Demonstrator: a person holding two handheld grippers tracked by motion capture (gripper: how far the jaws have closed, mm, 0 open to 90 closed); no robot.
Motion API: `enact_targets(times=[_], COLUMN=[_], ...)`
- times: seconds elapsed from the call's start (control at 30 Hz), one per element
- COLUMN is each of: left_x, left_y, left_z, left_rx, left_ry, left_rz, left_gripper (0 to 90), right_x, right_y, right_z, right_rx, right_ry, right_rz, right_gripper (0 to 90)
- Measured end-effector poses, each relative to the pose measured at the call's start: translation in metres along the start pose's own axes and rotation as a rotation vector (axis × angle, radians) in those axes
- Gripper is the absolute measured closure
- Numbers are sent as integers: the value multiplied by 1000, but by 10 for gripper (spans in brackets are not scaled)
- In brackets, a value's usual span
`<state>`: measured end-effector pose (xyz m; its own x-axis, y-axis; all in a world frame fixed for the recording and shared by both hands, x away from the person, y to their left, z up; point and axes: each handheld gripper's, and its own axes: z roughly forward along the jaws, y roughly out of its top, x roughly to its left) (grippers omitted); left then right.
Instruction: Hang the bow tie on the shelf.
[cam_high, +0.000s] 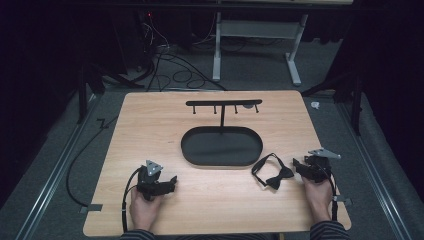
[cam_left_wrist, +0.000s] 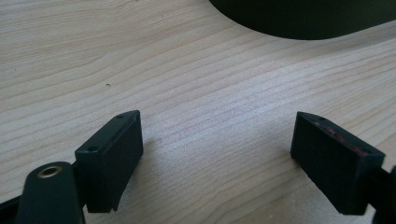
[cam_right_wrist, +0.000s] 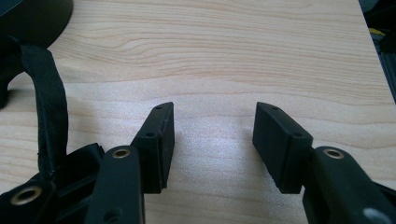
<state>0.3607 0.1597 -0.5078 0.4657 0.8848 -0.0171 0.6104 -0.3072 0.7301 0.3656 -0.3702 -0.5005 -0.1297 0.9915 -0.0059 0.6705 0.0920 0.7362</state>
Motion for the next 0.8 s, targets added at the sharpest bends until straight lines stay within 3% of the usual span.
enact_targets(times=[0.37, 0.8], left_x=[0, 0], left_y=[0, 0], left_z=[0, 0], left_rx=[0, -1], left_ry=[0, -3], left_rz=[0, -1], left_gripper=[174, 174], right_x=[-1, 1], right_y=[0, 1], right_z=[-6, -21], right_rx=[-11, -46], right_ry=[-7, 47], right_rz=[10, 6], right_gripper=[561, 610])
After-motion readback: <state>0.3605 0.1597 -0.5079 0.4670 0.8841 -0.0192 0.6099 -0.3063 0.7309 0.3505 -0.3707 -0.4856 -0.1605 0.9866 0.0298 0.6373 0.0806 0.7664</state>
